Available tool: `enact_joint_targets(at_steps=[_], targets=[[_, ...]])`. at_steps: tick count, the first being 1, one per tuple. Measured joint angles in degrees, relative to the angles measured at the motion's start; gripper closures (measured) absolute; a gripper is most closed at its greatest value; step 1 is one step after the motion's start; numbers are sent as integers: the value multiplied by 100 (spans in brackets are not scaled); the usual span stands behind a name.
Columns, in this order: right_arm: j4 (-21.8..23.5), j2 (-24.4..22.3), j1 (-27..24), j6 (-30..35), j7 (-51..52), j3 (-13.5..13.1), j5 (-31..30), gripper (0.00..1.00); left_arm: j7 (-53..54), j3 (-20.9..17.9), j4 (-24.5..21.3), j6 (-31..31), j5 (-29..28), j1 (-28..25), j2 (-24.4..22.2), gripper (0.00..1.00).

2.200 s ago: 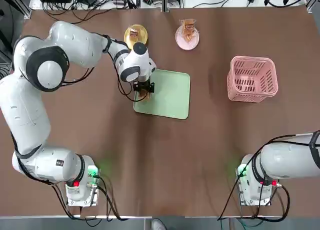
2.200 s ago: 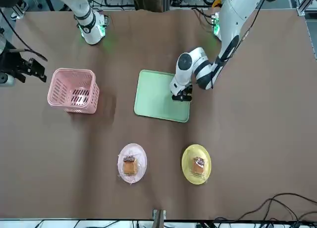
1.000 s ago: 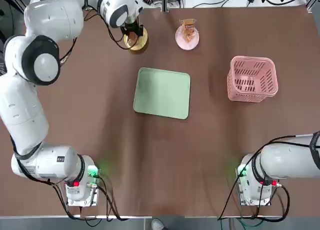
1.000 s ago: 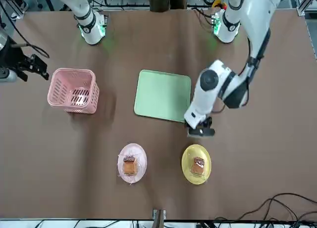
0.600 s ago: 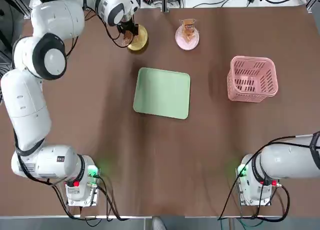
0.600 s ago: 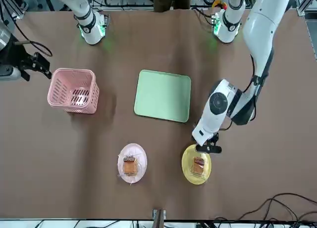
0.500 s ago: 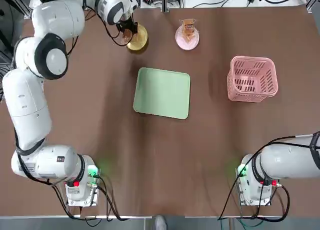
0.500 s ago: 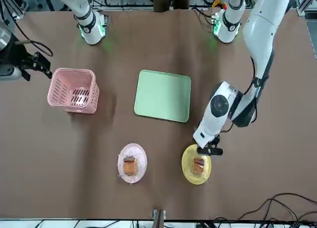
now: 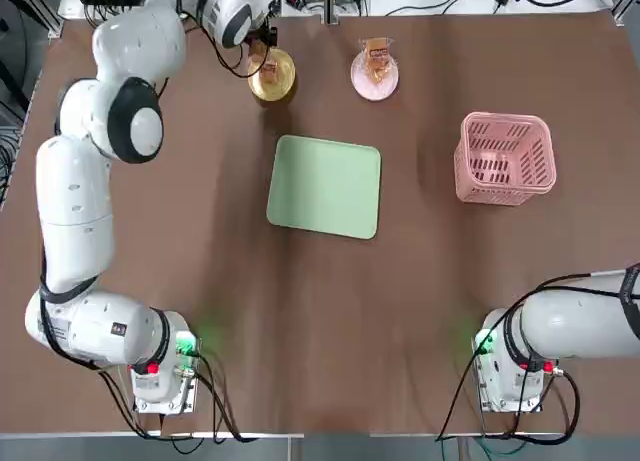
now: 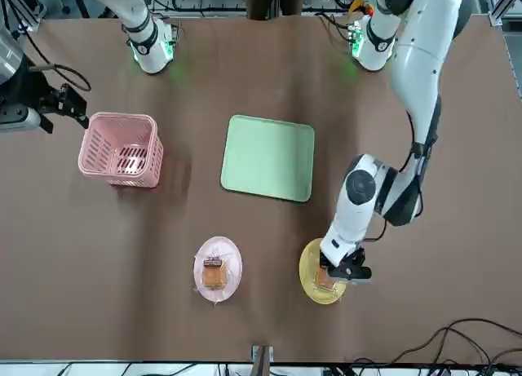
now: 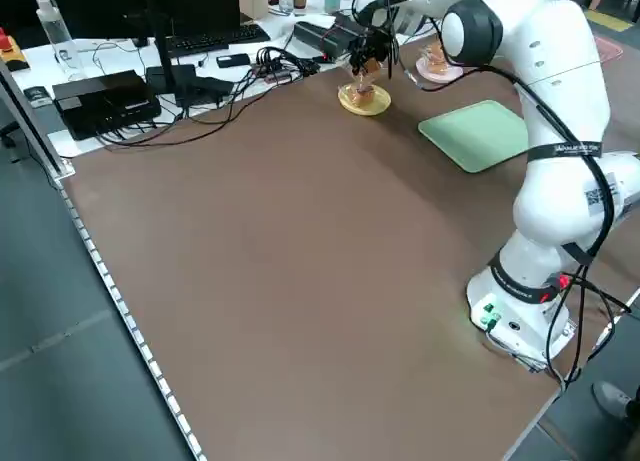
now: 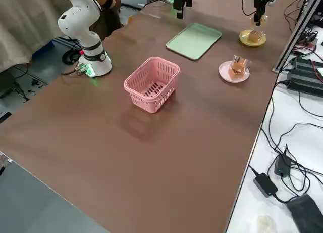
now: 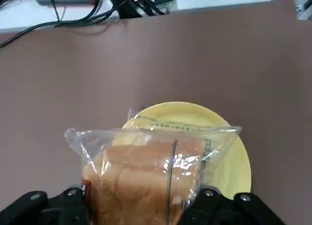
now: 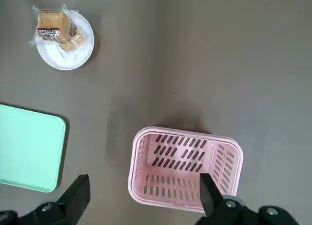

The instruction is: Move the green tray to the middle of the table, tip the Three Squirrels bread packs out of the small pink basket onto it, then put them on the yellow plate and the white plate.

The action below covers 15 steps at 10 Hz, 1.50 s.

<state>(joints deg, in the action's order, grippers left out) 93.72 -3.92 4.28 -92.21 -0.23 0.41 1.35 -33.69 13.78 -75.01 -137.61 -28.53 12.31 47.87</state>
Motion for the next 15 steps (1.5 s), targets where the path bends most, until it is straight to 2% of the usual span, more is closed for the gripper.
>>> enact_joint_targets(at_steps=[2,6,9,15], targets=[[-2,0,0,1,0,0,0,1,5,-42,162,-201,0,63,158,36],[-3,0,0,4,0,0,0,1,209,-178,181,-277,-1,62,242,35],[-3,0,0,5,0,-1,0,1,209,-209,184,-659,-1,63,419,30],[-3,0,0,10,0,-7,0,1,209,-213,196,-686,-1,167,481,19]])
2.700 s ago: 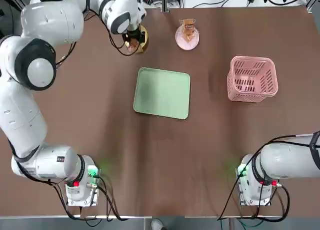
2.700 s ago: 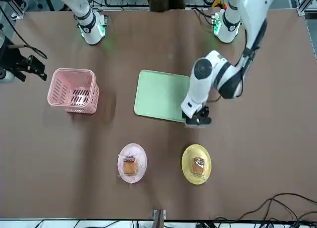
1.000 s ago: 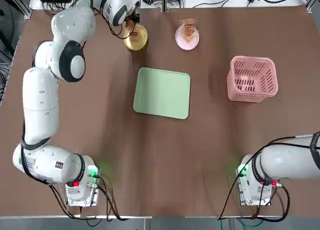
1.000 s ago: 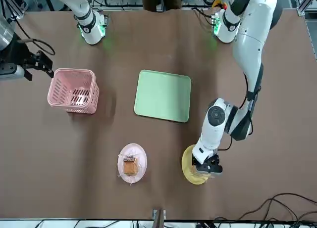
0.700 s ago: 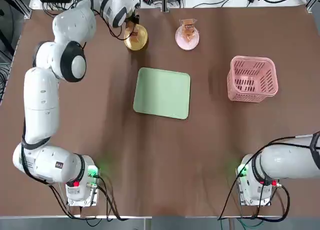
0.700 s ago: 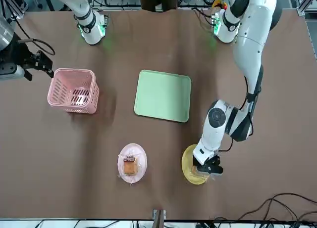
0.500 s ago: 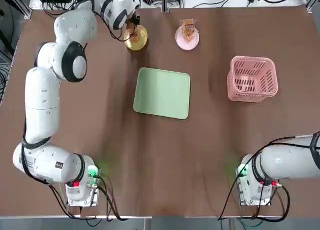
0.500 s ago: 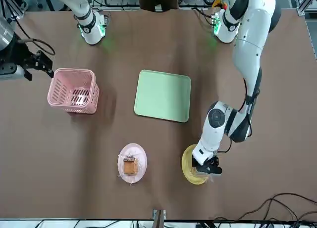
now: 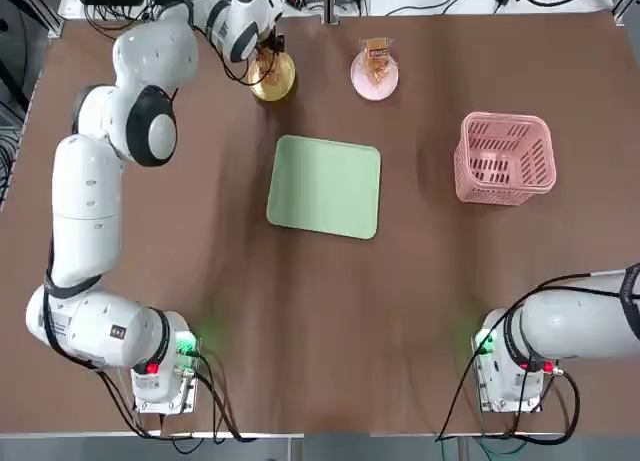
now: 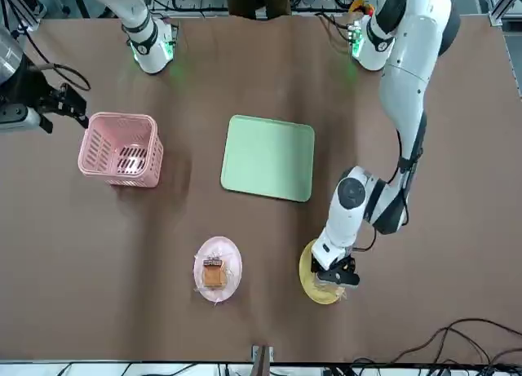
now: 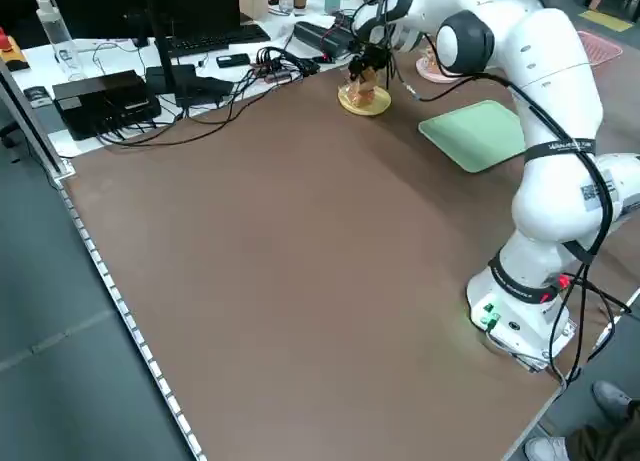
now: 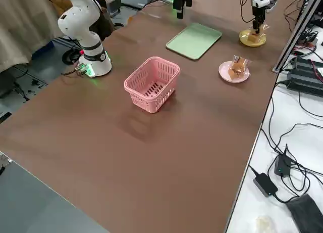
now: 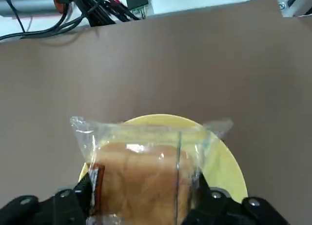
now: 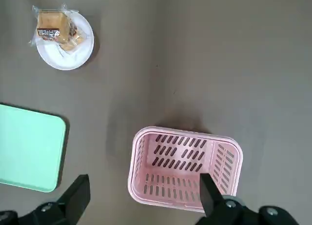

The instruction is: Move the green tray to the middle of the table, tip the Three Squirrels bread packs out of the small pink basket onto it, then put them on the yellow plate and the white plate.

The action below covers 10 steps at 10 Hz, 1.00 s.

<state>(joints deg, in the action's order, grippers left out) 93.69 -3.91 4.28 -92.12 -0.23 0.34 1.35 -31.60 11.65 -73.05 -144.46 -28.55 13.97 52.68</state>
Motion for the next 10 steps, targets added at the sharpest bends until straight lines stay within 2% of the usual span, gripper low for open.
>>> enact_joint_targets(at_steps=[4,6,10], targets=[[0,0,0,0,0,-3,0,1,0,-4,0,0,0,0,11,11],[0,0,0,1,0,-3,0,1,0,-5,0,0,0,0,11,1],[0,0,0,1,0,-3,0,1,0,-4,116,11,0,-9,-21,0]])
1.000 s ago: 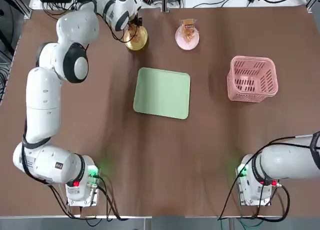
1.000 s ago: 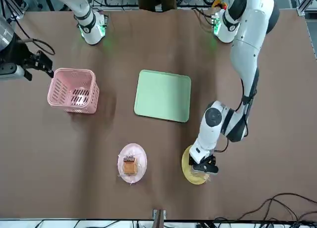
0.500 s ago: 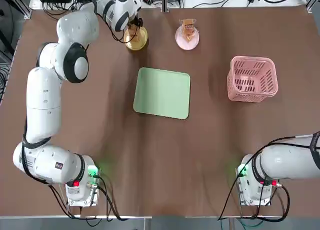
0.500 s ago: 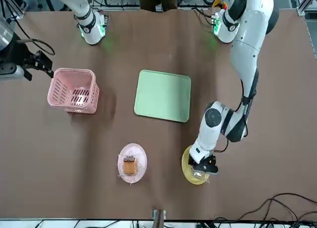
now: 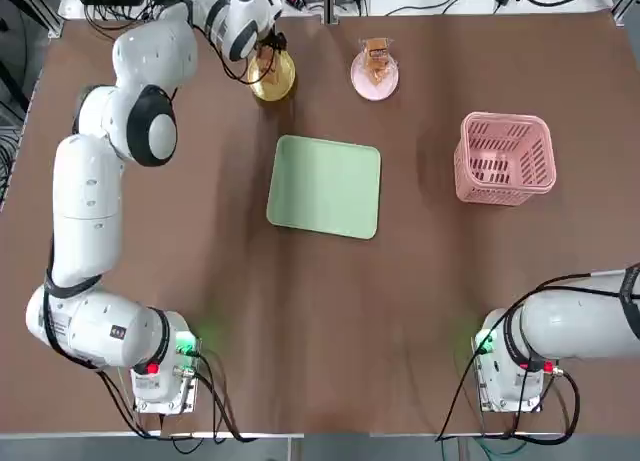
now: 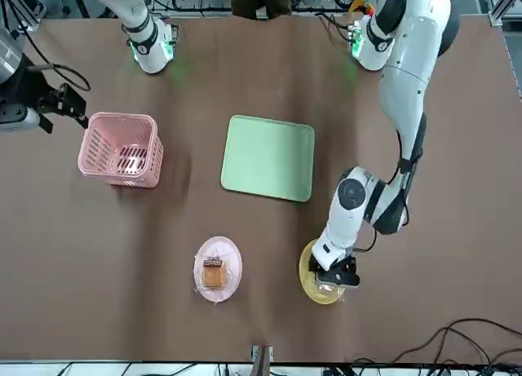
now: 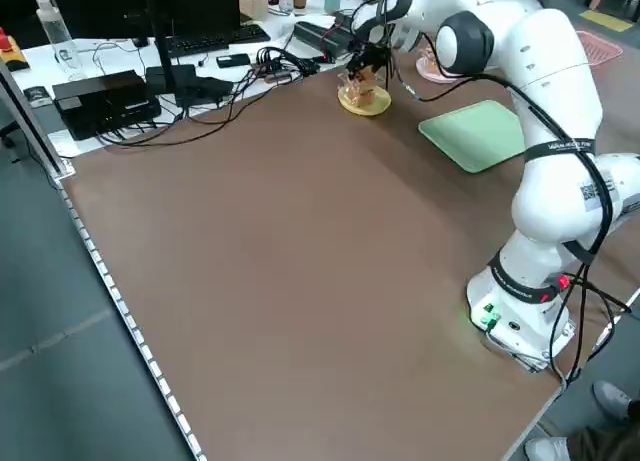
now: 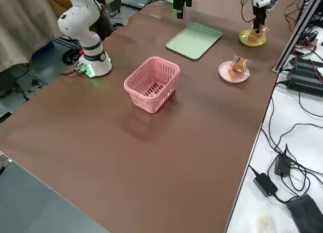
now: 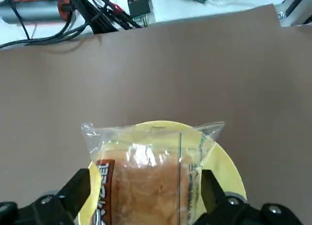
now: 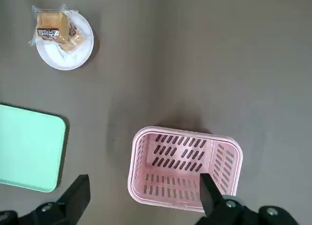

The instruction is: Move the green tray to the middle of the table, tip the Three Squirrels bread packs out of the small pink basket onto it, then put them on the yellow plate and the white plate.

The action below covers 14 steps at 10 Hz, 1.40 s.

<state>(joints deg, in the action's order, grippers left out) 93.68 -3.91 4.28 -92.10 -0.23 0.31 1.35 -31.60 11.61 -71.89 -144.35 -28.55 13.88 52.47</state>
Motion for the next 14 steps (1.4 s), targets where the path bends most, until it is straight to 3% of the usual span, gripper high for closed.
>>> enact_joint_targets(at_steps=[2,5,8,10,12,14], targets=[[0,0,0,1,0,0,0,1,0,20,73,507,0,-46,-222,0],[-2,0,0,8,0,-1,0,1,1,345,138,2001,114,-81,-1031,0],[-3,0,0,9,0,-2,0,1,379,478,136,3039,952,-152,-1899,0],[-4,0,0,10,0,-2,0,1,1248,477,73,4015,1803,-558,-2506,0],[-5,0,-2,11,0,-7,0,1,1901,478,-340,4691,2396,-1072,-3319,0],[-3,0,-8,171,0,-22,-4,1,2121,480,-1172,4798,2484,-1285,-4230,0]])
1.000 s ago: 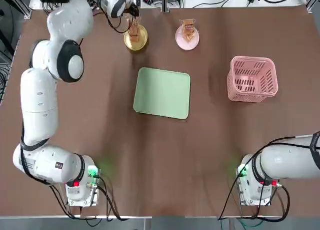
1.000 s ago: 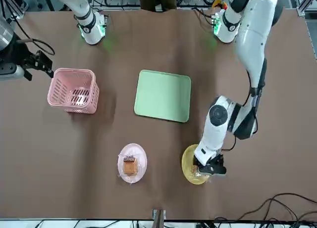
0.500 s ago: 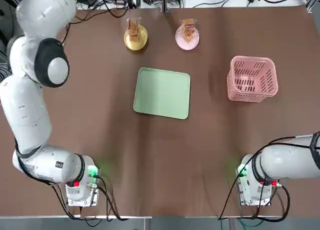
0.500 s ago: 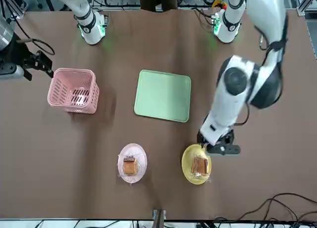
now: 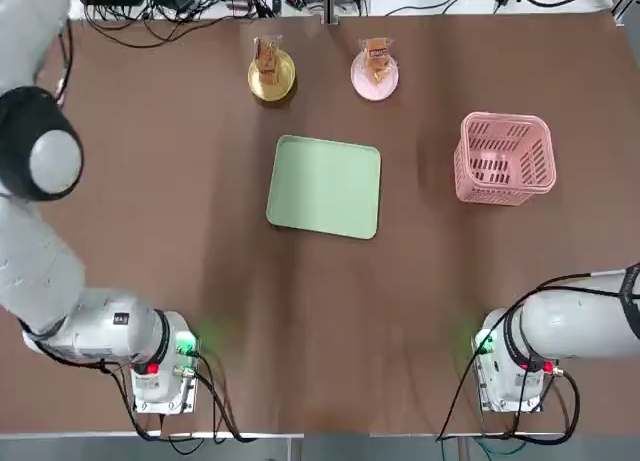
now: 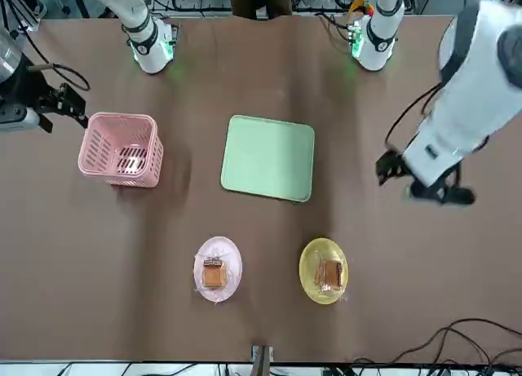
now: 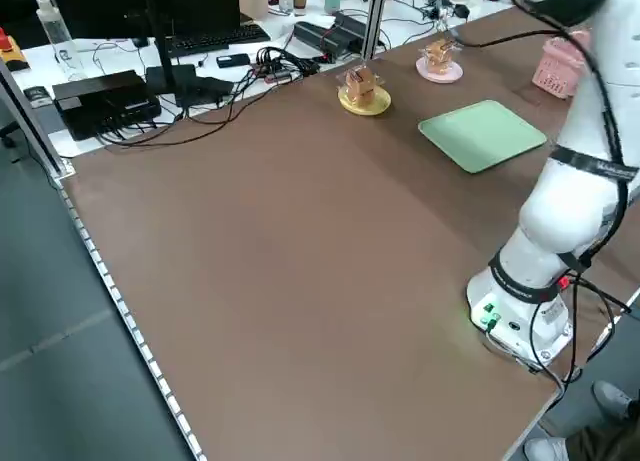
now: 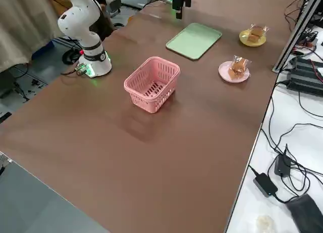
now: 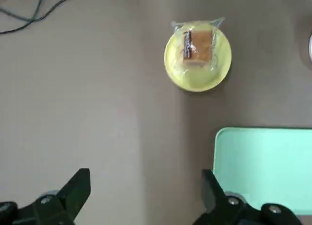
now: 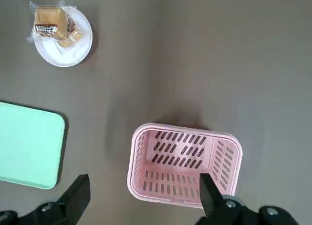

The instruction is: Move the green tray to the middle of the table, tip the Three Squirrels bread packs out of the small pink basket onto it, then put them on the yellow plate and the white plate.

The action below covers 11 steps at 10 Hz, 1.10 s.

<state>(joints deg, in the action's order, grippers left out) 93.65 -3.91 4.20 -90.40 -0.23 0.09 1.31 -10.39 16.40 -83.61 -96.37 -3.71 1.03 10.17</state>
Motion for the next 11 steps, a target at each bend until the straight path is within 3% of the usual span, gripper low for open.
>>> enact_joint_targets(at_steps=[2,3,8,11], targets=[[19,0,-87,156,0,-50,-6,1,117,7,-616,19,2,0,-571,0],[67,0,-202,186,1,-60,-8,1,261,7,-695,29,2,-1,-634,0],[176,-2,-686,207,34,-96,-10,1,316,-15,-570,24,2,-13,-592,0],[66,-6,-775,200,35,-98,-10,1,316,-78,-267,277,2,-150,-593,0]])
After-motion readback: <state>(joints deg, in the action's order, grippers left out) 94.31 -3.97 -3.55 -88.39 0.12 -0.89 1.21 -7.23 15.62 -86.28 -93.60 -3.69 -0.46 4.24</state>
